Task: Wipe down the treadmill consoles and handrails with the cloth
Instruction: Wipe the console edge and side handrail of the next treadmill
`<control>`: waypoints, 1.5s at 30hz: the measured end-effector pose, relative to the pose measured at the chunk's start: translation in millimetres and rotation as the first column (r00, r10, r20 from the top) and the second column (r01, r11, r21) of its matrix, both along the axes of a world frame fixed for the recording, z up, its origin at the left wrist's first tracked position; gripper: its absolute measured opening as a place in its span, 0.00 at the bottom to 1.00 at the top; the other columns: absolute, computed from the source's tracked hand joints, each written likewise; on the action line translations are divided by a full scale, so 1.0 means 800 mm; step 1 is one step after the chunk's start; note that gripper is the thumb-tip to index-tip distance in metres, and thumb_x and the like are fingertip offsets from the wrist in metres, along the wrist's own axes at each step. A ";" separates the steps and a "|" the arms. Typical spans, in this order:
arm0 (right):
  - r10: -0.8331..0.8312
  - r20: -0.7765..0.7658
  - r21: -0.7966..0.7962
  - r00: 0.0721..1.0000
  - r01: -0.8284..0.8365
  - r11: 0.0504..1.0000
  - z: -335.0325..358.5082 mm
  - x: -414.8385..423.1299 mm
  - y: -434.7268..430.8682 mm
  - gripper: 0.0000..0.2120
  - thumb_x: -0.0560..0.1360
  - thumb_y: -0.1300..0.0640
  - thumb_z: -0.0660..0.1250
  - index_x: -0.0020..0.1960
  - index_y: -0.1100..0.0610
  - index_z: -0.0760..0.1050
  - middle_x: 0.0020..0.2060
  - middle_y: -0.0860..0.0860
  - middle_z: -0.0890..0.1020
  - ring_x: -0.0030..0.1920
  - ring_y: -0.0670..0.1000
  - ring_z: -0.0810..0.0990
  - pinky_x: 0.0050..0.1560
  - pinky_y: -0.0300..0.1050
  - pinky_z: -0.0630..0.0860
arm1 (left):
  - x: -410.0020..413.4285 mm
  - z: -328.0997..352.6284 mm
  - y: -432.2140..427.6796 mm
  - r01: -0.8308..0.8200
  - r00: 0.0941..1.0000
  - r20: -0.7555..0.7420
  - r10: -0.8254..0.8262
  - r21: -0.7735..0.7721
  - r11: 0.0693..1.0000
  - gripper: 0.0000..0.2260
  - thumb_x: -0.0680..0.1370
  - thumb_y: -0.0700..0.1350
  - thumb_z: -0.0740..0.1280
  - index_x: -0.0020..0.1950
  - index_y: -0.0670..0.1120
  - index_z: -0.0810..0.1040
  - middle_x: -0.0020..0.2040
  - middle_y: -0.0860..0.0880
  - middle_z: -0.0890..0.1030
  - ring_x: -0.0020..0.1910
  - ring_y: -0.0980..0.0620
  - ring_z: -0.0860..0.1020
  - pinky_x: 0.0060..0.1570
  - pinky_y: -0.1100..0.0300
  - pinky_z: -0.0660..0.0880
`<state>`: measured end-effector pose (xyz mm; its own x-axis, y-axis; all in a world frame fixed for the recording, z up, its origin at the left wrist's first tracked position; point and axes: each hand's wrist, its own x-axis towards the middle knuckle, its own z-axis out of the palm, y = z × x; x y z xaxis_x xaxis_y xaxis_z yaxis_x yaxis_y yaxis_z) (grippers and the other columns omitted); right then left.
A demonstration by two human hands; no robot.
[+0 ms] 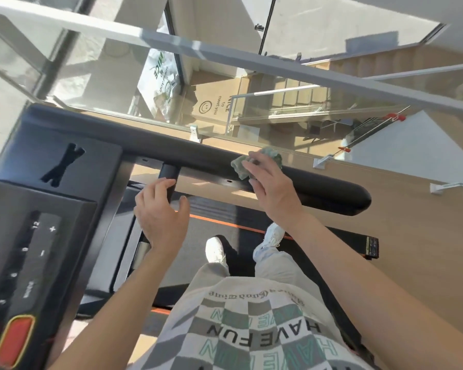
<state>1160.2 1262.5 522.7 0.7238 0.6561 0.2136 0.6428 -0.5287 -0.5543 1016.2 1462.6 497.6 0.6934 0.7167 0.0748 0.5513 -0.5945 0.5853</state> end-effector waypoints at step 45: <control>-0.337 0.242 -0.060 0.910 0.360 0.931 -0.050 -0.012 -0.096 0.18 0.75 0.61 0.72 0.64 0.56 0.80 0.67 0.55 0.79 0.67 0.61 0.76 0.68 0.59 0.73 | -0.003 -0.012 -0.001 -0.005 0.990 -0.137 0.018 0.094 0.996 0.26 0.73 0.43 0.73 0.70 0.44 0.72 0.64 0.44 0.74 0.60 0.45 0.73 0.54 0.49 0.74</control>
<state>1150.8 1185.4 483.0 0.8511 0.3974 0.3430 0.5083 -0.7871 -0.3494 1014.0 1461.9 488.3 0.6936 0.7189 0.0458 0.6298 -0.6360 0.4459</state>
